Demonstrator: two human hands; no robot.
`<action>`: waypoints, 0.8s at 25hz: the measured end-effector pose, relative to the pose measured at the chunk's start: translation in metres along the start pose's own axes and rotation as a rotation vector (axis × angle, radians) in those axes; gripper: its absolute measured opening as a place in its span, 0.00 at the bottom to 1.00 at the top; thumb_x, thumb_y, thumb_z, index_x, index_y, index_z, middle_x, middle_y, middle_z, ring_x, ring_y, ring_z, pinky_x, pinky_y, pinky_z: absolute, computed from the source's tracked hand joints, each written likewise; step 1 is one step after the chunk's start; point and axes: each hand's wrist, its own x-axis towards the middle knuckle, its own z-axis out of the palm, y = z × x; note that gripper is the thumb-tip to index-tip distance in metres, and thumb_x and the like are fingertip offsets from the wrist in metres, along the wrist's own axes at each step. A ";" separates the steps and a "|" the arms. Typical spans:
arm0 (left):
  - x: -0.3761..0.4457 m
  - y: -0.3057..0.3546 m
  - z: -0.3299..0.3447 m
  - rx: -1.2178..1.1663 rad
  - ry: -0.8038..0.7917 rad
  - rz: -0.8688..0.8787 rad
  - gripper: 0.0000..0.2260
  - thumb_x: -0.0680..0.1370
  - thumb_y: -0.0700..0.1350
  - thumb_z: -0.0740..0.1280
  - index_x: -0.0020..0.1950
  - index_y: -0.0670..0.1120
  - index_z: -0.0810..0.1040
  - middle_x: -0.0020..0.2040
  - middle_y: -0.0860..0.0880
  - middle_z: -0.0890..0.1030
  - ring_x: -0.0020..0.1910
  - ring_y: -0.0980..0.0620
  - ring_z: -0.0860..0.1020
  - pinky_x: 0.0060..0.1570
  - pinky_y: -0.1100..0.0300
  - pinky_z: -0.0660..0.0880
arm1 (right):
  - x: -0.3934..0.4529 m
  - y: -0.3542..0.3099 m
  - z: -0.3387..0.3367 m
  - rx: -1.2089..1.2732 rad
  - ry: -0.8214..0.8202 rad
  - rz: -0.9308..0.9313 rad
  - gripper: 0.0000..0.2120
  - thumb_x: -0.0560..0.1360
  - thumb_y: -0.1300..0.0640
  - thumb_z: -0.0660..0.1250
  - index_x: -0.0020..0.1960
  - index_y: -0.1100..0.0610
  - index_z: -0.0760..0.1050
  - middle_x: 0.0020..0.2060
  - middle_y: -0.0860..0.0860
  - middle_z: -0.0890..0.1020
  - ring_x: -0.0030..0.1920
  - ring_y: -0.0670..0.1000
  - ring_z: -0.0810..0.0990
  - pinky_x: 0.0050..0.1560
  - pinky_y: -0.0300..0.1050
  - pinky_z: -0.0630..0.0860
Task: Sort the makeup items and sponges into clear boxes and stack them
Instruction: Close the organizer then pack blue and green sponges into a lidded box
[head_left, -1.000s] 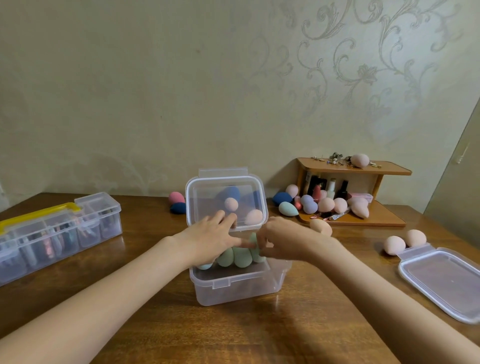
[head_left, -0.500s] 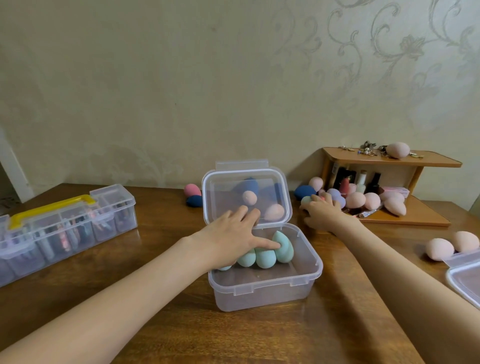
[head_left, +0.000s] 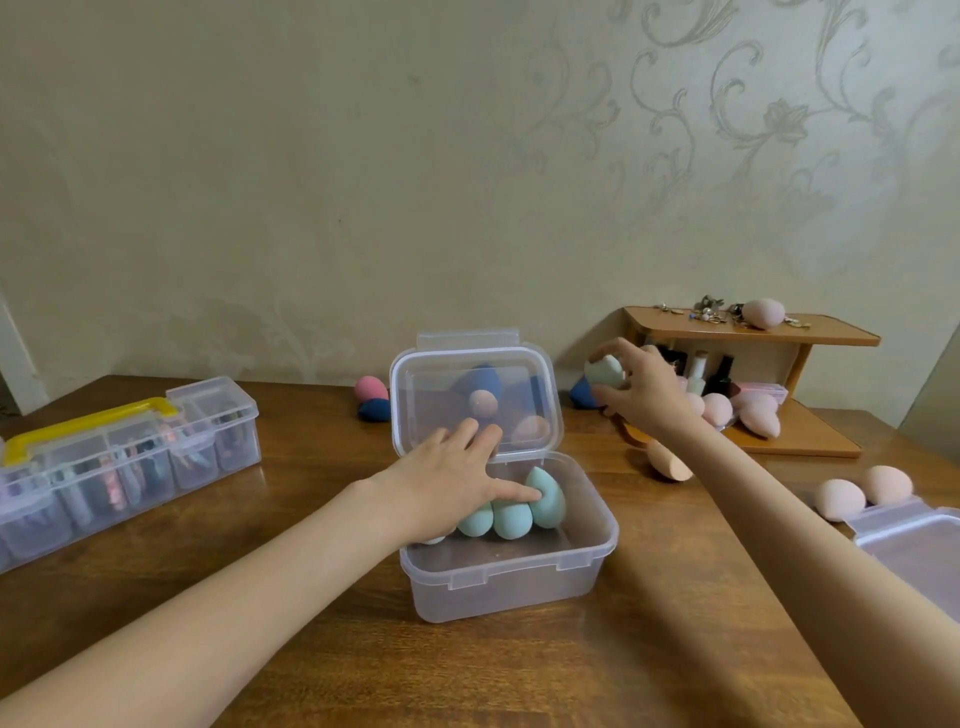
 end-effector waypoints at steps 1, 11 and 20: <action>0.000 0.000 -0.001 0.006 -0.004 -0.002 0.33 0.80 0.35 0.56 0.75 0.64 0.48 0.64 0.44 0.60 0.61 0.45 0.62 0.57 0.54 0.66 | -0.008 -0.010 -0.008 0.129 -0.041 -0.011 0.15 0.74 0.61 0.67 0.60 0.55 0.71 0.53 0.56 0.74 0.48 0.54 0.79 0.48 0.45 0.79; -0.005 -0.005 0.002 -0.284 -0.069 -0.106 0.24 0.78 0.39 0.61 0.72 0.55 0.62 0.67 0.49 0.60 0.65 0.48 0.62 0.65 0.55 0.66 | -0.061 -0.067 -0.005 0.319 -1.030 0.064 0.15 0.76 0.59 0.63 0.62 0.62 0.74 0.53 0.51 0.79 0.52 0.47 0.77 0.55 0.39 0.75; -0.035 -0.043 0.006 -0.661 -0.052 -0.257 0.19 0.76 0.39 0.65 0.65 0.54 0.73 0.64 0.51 0.71 0.60 0.52 0.72 0.62 0.55 0.72 | -0.071 -0.104 0.060 0.056 -0.892 0.023 0.04 0.73 0.53 0.69 0.43 0.54 0.80 0.36 0.44 0.76 0.37 0.43 0.73 0.39 0.32 0.67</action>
